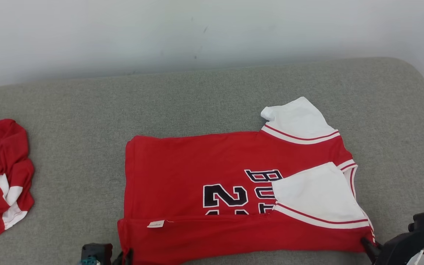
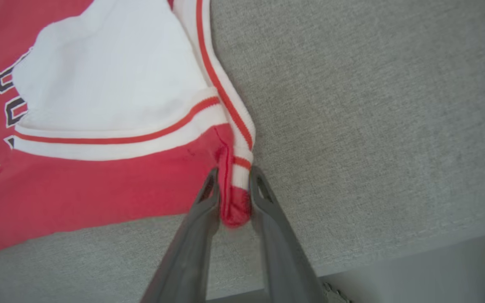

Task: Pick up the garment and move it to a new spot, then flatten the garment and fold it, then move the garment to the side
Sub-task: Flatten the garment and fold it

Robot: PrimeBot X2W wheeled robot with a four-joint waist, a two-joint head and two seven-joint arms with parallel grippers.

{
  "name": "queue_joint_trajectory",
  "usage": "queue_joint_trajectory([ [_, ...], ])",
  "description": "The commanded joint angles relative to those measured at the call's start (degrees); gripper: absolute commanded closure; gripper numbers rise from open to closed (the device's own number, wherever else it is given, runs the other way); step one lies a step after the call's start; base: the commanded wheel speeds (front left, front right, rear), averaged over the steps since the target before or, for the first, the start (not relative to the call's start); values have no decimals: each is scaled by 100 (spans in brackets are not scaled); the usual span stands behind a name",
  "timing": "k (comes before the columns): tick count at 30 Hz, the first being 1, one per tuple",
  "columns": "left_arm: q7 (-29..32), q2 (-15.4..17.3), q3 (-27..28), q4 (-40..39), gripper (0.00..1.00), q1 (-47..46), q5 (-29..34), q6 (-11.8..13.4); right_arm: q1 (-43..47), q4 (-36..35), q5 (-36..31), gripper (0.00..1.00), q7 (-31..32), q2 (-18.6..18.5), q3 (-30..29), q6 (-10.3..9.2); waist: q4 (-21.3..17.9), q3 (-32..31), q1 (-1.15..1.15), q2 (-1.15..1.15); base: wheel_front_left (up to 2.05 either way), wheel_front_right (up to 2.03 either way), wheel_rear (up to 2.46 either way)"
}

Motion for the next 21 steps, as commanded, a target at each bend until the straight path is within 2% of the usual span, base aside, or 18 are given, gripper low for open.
queue_joint_trajectory([
  [1, -12, 48, 22, -45, 0, 74, -28, 39, 35, -47, -71, 0, -57, 15, -72, 2, -3, 4, 0, 0, 0, 0, 0],
  [6, 32, 65, 40, -173, 0, -35, -73, 20, -124, -124, -183, 0, -55, 27, -56, 3, 7, 6, 0, 0, 0, 0, 0],
  [10, 283, 192, 90, -338, 0, -264, -101, 17, -429, -291, -234, 0, 82, -201, -7, 3, 30, 51, 0, 0, 0, 0, 0],
  [15, 909, 408, 143, -512, 0, -994, -209, -217, -1162, -435, -201, 0, 535, -700, 264, 3, 93, 219, 0, 0, 0, 0, 0],
  [17, 1199, 409, 169, -393, 0, -1618, -309, -392, -1754, -278, -304, 0, 756, -1029, 541, 3, 94, 394, 0, 0, 0, 0, 0],
  [21, 1425, 319, 239, 31, 0, -2444, -456, -561, -2729, 130, -314, 0, 913, -1372, 1196, 3, 19, 696, 0, 0, 0, 0, 0],
])
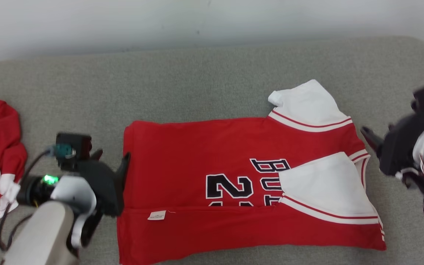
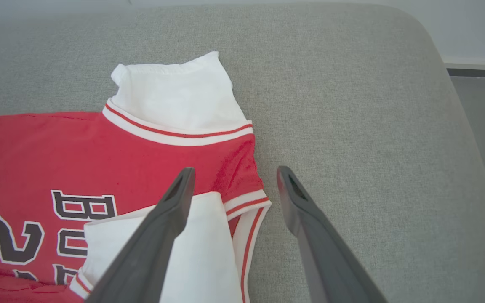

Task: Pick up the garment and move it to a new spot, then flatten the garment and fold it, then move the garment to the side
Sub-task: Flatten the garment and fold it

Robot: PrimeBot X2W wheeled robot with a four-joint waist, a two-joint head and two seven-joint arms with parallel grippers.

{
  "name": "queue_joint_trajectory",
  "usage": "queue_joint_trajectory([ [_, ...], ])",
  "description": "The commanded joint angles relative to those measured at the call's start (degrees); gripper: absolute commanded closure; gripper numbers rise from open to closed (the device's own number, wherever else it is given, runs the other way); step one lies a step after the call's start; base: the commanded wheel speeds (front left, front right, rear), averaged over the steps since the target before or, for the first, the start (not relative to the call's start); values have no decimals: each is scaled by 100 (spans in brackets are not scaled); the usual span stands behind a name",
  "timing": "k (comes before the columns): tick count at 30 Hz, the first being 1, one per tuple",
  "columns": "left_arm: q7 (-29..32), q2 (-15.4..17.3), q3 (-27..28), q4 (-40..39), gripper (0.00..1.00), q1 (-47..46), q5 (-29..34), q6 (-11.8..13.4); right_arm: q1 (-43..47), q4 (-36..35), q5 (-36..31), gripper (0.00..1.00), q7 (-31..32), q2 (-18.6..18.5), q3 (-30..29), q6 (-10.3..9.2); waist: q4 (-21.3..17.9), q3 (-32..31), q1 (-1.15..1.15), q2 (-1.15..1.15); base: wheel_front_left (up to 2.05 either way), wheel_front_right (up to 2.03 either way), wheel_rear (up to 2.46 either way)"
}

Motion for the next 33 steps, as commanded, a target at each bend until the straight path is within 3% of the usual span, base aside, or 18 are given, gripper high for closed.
queue_joint_trajectory([
  [1, 81, -69, 22, 179, 0, -334, -84, -60, -397, 199, -8, 0, 20, -157, 241, 3, -75, 309, 0, 0, 0, 0, 0],
  [10, 656, -165, -188, 1248, 0, -1720, 24, -283, -2128, 1442, 112, 0, -466, -326, 1096, 3, -144, 926, 0, 0, 0, 0, 0],
  [21, 663, -199, -346, 2056, 0, -2387, 165, -411, -2872, 2358, 353, 0, -963, -390, 1743, 3, -159, 1226, 0, 0, 0, 0, 0],
  [22, 702, -218, -357, 2103, 4, -2428, 145, -426, -2913, 2409, 391, 0, -976, -395, 1774, 3, -155, 1249, 0, 0, 0, 0, 0],
  [23, 715, -251, -359, 2138, 17, -2447, 100, -443, -2954, 2452, 437, 0, -1001, -398, 1796, 3, -149, 1272, 0, 0, 0, 0, 0],
  [25, 811, -296, -400, 2201, 26, -2464, 77, -464, -3035, 2536, 491, 0, -1050, -416, 1834, 3, -135, 1307, 0, 0, 0, 0, 0],
  [27, 871, -327, -430, 2216, 17, -2465, 31, -508, -3093, 2600, 535, 0, -1082, -433, 1898, 3, -124, 1320, 0, 0, 0, 0, 0],
  [30, 970, -362, -487, 2226, 18, -2461, -11, -570, -3155, 2652, 575, 0, -1127, -466, 1943, 3, -113, 1333, 0, 0, 0, 0, 0],
  [31, 1012, -367, -520, 2228, 27, -2451, -12, -611, -3180, 2682, 603, 0, -1137, -481, 1970, 3, -108, 1343, 0, 0, 0, 0, 0],
  [33, 1112, -381, -572, 2242, 55, -2418, -44, -650, -3235, 2739, 631, 0, -1172, -489, 2006, 3, -100, 1377, 0, 0, 0, 0, 0],
])
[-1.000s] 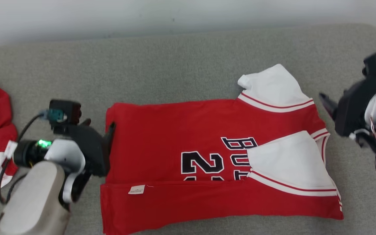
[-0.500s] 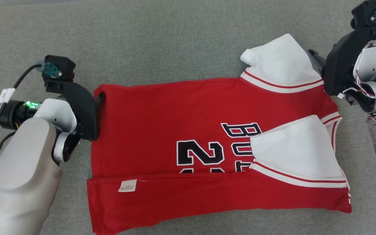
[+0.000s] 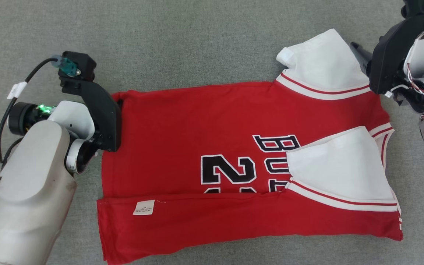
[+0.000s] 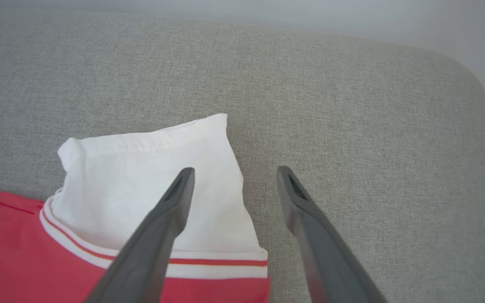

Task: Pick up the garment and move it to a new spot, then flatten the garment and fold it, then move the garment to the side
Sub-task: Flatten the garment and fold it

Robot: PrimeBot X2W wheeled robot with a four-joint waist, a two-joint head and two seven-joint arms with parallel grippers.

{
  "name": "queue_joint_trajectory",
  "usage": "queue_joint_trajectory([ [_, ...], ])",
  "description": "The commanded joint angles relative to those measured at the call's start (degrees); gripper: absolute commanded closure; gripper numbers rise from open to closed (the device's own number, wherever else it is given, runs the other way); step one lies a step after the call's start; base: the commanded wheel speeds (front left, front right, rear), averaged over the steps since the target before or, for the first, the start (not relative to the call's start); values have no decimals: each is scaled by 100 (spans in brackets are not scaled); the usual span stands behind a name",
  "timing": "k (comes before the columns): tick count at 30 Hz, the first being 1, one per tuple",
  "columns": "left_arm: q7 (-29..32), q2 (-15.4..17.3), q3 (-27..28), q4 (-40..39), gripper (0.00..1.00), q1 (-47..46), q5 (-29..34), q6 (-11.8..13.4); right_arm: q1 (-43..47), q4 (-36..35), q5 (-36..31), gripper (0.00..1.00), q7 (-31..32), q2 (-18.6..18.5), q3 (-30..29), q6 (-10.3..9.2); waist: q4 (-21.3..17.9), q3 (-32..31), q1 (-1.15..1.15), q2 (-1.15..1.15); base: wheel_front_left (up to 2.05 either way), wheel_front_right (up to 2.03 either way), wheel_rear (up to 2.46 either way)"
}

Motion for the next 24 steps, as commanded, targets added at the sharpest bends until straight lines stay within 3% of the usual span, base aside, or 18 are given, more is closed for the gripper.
queue_joint_trajectory([
  [1, 120, -50, -102, 105, 65, 161, -70, -52, -57, 36, 36, 0, -32, -32, 27, 2, 8, 32, 1, 0, 0, 0, 0],
  [2, 141, -50, -102, 106, 100, 164, -106, -64, -89, 65, 49, 0, -39, -34, 42, 2, 10, 50, 1, 0, 0, 0, 0],
  [15, 209, 216, -11, -136, 100, -11, -114, 0, -688, 715, -203, 0, -312, -53, 26, 2, 159, 457, 1, 0, 0, 0, 0],
  [24, 215, 199, -79, -279, 100, -81, -104, 38, -971, 1117, -167, 0, -345, 71, 494, 2, 283, 658, 1, 0, 0, 0, 0],
])
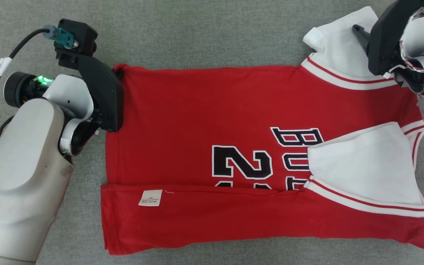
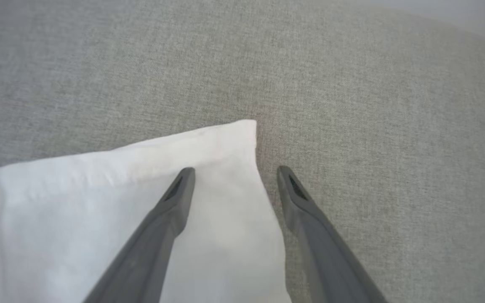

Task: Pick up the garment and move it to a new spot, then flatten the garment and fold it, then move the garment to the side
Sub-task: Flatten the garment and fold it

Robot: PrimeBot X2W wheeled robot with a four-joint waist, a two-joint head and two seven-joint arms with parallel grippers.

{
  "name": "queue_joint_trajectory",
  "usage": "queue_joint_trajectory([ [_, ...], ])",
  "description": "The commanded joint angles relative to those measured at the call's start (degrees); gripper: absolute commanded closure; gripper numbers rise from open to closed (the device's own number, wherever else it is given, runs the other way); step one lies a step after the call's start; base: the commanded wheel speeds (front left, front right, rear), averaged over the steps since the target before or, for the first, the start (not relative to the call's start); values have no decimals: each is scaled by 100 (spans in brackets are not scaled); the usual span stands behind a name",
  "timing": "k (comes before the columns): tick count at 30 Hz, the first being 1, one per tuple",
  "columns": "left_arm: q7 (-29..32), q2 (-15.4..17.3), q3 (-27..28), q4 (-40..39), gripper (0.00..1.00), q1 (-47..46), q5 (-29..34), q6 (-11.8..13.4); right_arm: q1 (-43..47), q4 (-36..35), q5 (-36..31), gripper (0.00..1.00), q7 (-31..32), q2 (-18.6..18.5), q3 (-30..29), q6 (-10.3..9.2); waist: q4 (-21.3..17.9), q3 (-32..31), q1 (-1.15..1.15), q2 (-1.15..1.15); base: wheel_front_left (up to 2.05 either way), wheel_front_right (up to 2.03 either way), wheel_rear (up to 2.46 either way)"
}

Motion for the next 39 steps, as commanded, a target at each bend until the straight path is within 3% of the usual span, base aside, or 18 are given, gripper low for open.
queue_joint_trajectory([
  [1, 67, 87, -71, 260, 100, 226, 52, 79, -83, 44, -15, 0, -7, -39, 113, 2, 40, 29, 1, 0, 0, 0, 0],
  [4, -44, 51, -60, 208, 100, 210, 46, 108, -126, 161, 85, 4, -33, -49, 221, 2, 67, 59, 1, 0, 0, 0, 0],
  [5, -60, 39, -73, 213, 100, 216, 48, 109, -143, 206, 97, 20, -49, -53, 243, 2, 76, 66, 1, 0, 0, 0, 0],
  [7, -128, 22, -82, 242, 100, 211, 64, 121, -168, 302, 98, 100, -108, -87, 266, 2, 92, 75, 1, 0, 0, 0, 0],
  [15, -906, -81, 75, 325, 100, 278, 177, 457, -295, 430, 75, 100, -1028, -160, 209, 2, 96, -5, 1, 0, 0, 0, 0],
  [23, -1476, -245, 63, 439, 100, 488, 164, 506, 105, 149, 502, 100, -1670, -279, 380, 2, 79, -329, 1, 0, 0, 0, 0],
  [29, -1993, -278, 12, 227, 100, 746, 160, 388, 890, -764, 1154, 100, -1972, -743, 773, 2, 70, -729, 1, 0, 0, 0, 0],
  [35, -2532, -234, -76, -30, 100, 1109, 270, 363, 1702, -1651, 1244, 100, -2294, -1198, 1052, 2, 50, -1060, 1, 0, 0, 0, 0],
  [39, -2976, -184, -144, -162, 100, 1384, 405, 391, 2245, -1984, 1215, 100, -2633, -1272, 916, 2, 35, -1277, 1, 0, 0, 0, 0],
])
